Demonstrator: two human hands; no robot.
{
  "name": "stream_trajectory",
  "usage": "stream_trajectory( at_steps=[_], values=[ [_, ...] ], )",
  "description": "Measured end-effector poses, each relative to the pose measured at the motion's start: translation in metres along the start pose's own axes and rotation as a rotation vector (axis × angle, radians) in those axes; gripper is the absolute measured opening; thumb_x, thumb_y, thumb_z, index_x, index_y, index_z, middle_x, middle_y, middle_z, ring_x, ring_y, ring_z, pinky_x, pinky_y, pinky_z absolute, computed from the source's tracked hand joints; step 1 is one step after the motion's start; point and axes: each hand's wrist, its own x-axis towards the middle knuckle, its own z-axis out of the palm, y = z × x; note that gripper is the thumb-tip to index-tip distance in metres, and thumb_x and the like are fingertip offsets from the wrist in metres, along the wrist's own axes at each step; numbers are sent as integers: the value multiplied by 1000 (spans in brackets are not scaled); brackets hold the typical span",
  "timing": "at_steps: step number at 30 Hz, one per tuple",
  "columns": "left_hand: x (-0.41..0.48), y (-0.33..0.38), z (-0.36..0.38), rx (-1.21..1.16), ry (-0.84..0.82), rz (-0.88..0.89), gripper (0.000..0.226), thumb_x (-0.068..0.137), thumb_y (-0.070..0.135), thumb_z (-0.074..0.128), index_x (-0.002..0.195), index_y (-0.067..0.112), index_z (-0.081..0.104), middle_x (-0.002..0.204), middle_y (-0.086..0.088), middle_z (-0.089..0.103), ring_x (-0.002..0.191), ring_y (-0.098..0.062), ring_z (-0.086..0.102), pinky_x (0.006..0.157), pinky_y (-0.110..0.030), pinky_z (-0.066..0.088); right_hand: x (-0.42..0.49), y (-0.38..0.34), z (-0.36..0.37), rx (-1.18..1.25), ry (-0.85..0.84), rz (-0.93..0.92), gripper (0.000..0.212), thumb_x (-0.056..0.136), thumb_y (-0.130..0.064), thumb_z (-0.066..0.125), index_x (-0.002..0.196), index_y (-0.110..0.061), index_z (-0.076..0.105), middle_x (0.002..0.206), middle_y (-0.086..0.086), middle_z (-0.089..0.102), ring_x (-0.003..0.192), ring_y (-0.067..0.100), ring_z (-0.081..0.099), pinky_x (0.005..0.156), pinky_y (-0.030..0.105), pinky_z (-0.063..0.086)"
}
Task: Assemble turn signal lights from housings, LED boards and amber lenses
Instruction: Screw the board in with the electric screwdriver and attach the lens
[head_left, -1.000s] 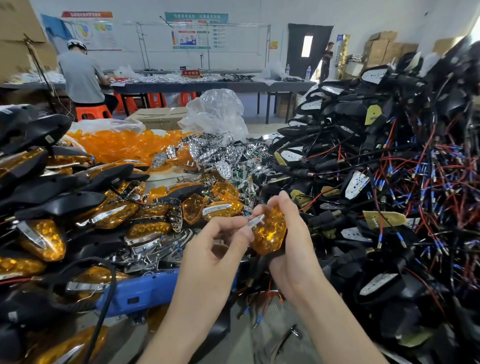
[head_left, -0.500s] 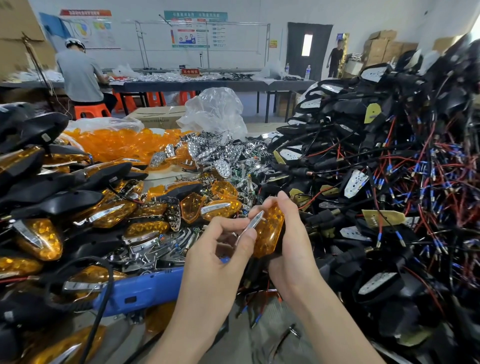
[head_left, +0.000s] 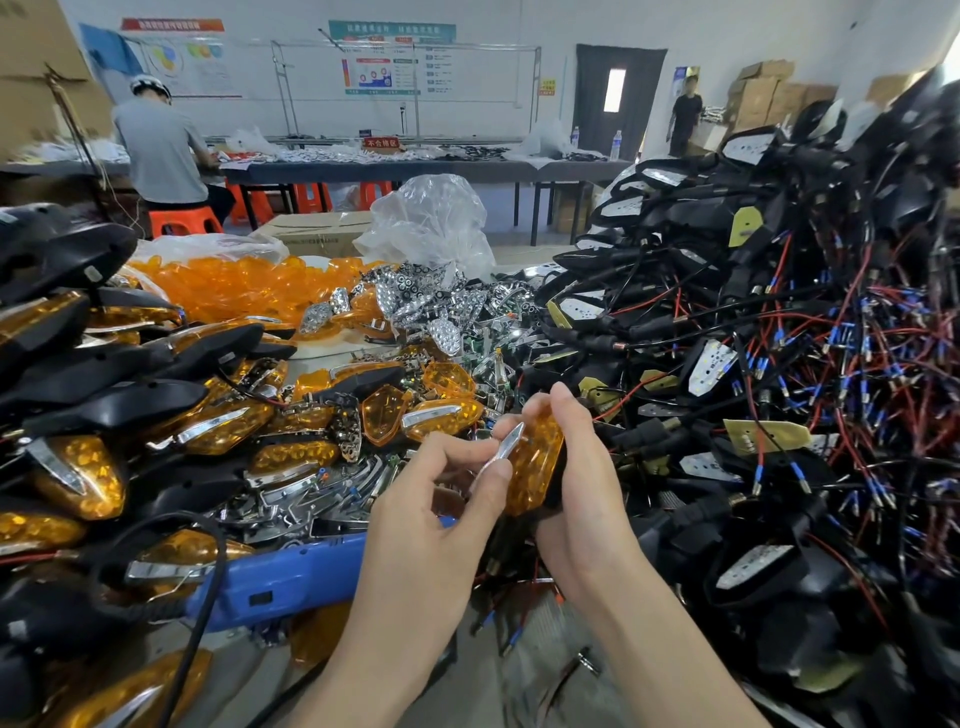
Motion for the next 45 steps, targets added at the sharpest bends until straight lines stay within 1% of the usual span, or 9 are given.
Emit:
stream_trajectory(
  at_steps=[8,13,18,21,26,30,35,39,45],
  values=[
    [-1,-2,1,40,-13,1,12,87,48,62,95,40,65,94,17,69,90,-7,67,76,-37,56,3,2,1,-60,32,1,33,88,-53,57,66,-31,69,73,-1,71,61,13,65,56,27,55],
    [-3,-2,4,95,-7,34,13,87,46,60,96,37,64,100,22,66,96,-1,64,76,-21,52,4,3,2,-64,58,-8,36,92,-50,57,65,-30,67,66,-4,63,56,12,59,53,24,51],
    [-4,-2,5,218,-61,128,16,96,30,59,110,37,64,108,23,57,105,0,59,80,-13,45,6,1,0,42,100,67,46,102,-42,54,60,-30,67,64,-4,61,56,13,62,52,24,52],
    [-6,-1,7,245,-67,166,23,99,31,53,119,40,60,113,23,52,105,1,57,81,-8,42,8,1,-3,110,126,124,44,100,-47,56,63,-28,67,67,-3,62,59,15,62,54,27,54],
    [-11,-4,8,358,-127,178,38,100,43,40,137,39,46,126,24,39,110,0,53,85,-16,43,8,2,-4,242,146,205,41,74,-62,65,79,-22,72,74,-2,70,61,16,68,53,30,57],
    [-11,-3,8,476,-134,192,48,92,55,40,138,43,36,125,27,32,105,3,51,74,-15,46,10,3,-5,267,104,195,46,75,-60,61,93,-17,67,77,-1,71,67,16,69,67,34,62],
    [-11,-2,8,611,-81,200,59,84,57,54,136,32,42,124,19,36,103,-6,58,72,-20,46,11,5,-7,221,103,161,42,75,-56,68,89,-17,67,74,-1,70,66,19,72,58,30,58],
    [-12,-1,11,559,-78,187,60,81,50,61,135,33,41,122,18,35,103,-6,57,73,-26,55,11,6,-7,180,128,128,27,70,-53,76,67,-26,77,77,0,71,67,18,71,59,30,57],
    [-15,-6,18,432,-89,175,63,86,22,73,141,30,43,122,19,32,105,1,47,81,-1,39,9,7,-3,222,186,167,27,96,-42,66,78,-21,67,73,-2,65,57,18,64,55,30,55]
  ],
)
